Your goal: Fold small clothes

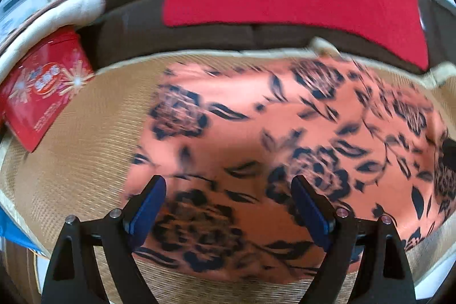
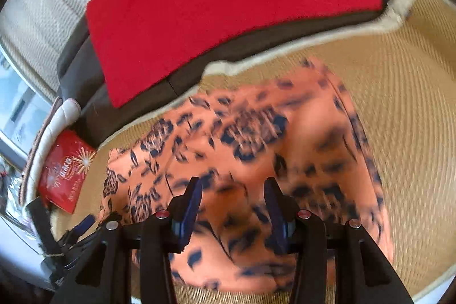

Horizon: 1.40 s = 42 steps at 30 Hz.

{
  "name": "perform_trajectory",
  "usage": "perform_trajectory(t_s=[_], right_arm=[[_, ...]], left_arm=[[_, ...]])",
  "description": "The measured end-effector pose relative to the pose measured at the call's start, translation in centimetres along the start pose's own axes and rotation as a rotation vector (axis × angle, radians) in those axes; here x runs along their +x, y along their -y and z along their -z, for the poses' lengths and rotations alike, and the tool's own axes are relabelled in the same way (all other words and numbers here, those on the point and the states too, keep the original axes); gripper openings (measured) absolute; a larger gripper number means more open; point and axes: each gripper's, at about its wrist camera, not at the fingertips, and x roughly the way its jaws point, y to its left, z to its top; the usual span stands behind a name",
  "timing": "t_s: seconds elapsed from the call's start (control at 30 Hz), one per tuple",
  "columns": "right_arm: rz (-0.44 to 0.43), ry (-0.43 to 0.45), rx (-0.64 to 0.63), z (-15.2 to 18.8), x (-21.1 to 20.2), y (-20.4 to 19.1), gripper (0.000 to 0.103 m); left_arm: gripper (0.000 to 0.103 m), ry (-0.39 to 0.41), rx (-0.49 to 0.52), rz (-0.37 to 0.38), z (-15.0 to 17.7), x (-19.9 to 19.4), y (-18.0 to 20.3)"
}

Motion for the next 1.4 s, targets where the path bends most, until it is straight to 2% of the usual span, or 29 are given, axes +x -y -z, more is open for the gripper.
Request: perform_trajectory(t_s=[0.07,0.1,0.17,0.27,0.43,0.5,0.57,0.6,0.63,0.67,0.7,0.8,0.87,0.93,1.0,1.03,1.07,1.13,1.3,1.4], right_arm=[[0.015,-0.074,0.033,1.1,1.0,0.8,0.05],[0.028,-0.122,0.049,1.6,1.8,1.3,0.05],[0.014,-0.11,0.062,1.6,1.8,1.5,0.05],[-0.008,-0.079,0.064,1.4,0.6,1.2,0.05],[-0.063,0.017,0.011,0.4,-1.0,-0.8,0.051],[-0.084,0.016,0.0,0.0,-0.5,-1.9,0.052],[-0.077,-0.058,0.014,0.0,1.5,-2.6,0.053],[-0.041,-0.14,0.026,0.2,3.5,-2.7,0.053],[-0.015,-0.184,0.026,0.4,4.7,-2.7,0.054],[0.0,-0.173,0.016,0.3,4.9,-3.0,0.053],[0.009,-0.155,0.008,0.0,4.5,-3.6,0.054],[-0.05,-0.09,-0.016,-0.2,3.1,-4.7,0.054],[-0.071,-0.058,-0.073,0.0,2.3,-5.8,0.054],[-0.116,-0.065,-0.111,0.4,2.4,-6.8,0.054],[-0.134,-0.15,-0.116,1.3,4.0,-7.2,0.055],[-0.107,-0.213,-0.116,1.9,5.2,-7.2,0.055],[-0.081,-0.233,-0.133,2.2,6.0,-6.9,0.055],[-0.092,-0.22,-0.139,1.9,5.6,-7.2,0.057],[-0.135,-0.232,-0.077,1.6,6.0,-6.4,0.059],[-0.136,-0.231,-0.086,1.7,5.9,-6.5,0.061]], left_arm=[[0.095,-0.093,0.039,-0.006,0.6,2.1,1.7],[0.096,-0.092,0.031,-0.029,0.8,2.5,2.0],[0.103,-0.067,-0.007,-0.049,1.0,2.3,1.8],[0.103,-0.087,-0.072,0.016,1.5,2.2,0.6],[0.103,-0.057,-0.045,0.06,3.6,0.9,0.4],[0.103,-0.063,-0.039,0.08,3.9,0.1,0.2],[0.103,-0.06,-0.051,0.101,4.4,-0.7,-0.3],[0.103,-0.052,-0.061,0.108,4.7,-1.2,-0.7],[0.103,-0.041,-0.072,0.111,4.9,-1.7,-1.1],[0.103,-0.019,-0.092,0.112,5.3,-2.5,-1.6],[0.103,0.007,-0.11,0.107,5.6,-3.3,-2.2],[0.103,0.076,-0.155,0.058,6.6,-5.3,-4.1],[0.103,0.105,-0.204,0.002,7.0,-6.0,-5.9],[0.103,0.086,-0.251,-0.063,7.1,-5.5,-7.4],[0.103,0.005,-0.274,-0.081,7.1,-3.8,-8.4],[0.103,-0.028,-0.306,-0.071,7.3,-3.3,-9.2],[0.103,-0.022,-0.339,-0.051,7.4,-3.4,-9.9],[0.103,0.02,-0.395,0.001,7.5,-4.4,-11.0],[0.103,0.062,-0.538,0.159,9.1,-6.6,-14.1],[0.103,0.081,-0.633,0.306,9.8,-6.9,-15.0]])
